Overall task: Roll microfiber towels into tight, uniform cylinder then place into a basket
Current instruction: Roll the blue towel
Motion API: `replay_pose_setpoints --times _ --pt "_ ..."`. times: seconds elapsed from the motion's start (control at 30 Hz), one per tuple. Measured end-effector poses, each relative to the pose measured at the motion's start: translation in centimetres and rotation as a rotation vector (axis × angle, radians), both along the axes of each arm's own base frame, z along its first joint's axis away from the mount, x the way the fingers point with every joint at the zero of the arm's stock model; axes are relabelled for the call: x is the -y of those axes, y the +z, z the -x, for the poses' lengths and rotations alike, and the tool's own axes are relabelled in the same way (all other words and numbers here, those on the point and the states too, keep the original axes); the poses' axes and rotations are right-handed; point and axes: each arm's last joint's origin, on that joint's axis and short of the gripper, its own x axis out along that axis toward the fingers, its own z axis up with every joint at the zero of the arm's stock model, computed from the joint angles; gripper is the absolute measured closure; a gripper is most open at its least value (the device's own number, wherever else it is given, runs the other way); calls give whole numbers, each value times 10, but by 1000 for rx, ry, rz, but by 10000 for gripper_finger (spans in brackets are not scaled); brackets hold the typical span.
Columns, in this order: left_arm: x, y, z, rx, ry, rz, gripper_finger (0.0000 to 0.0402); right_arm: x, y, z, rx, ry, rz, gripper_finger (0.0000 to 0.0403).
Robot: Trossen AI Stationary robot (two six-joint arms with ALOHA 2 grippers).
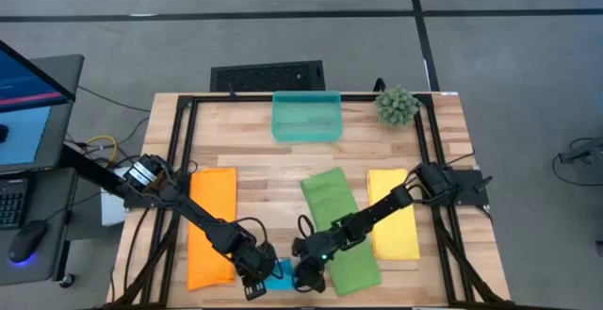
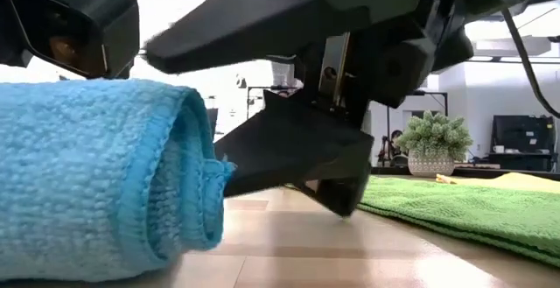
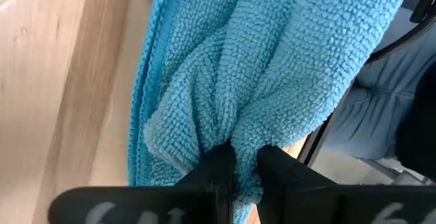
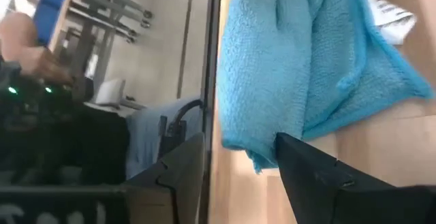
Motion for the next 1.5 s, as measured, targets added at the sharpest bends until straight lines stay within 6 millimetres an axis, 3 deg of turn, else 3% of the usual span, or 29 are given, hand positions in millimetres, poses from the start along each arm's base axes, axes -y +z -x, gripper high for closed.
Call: replay_pose_setpoints --times 0.1,0.37,0.53,0.7,0.97,1.13,1.3,1.5 --pt "0 0 0 -8 5 6 384 -3 23 1 107 42 29 206" --pt "-6 0 -4 -27 -1 36 384 -23 54 20 312 149 239 218" --pt "-17 0 -12 -27 -3 57 384 -36 47 30 477 230 515 221" --pt "-28 0 -19 -24 -15 77 384 -40 38 34 533 296 688 223" --pt "-49 5 -30 16 -16 88 384 -34 41 29 654 381 824 223" --pt "-56 5 -34 20 -14 100 384 -26 31 23 654 406 876 217" --pt "-57 5 -34 21 -20 109 384 -19 17 19 614 418 898 210" --pt "-57 5 -34 21 -25 110 384 -13 19 14 612 385 879 207"
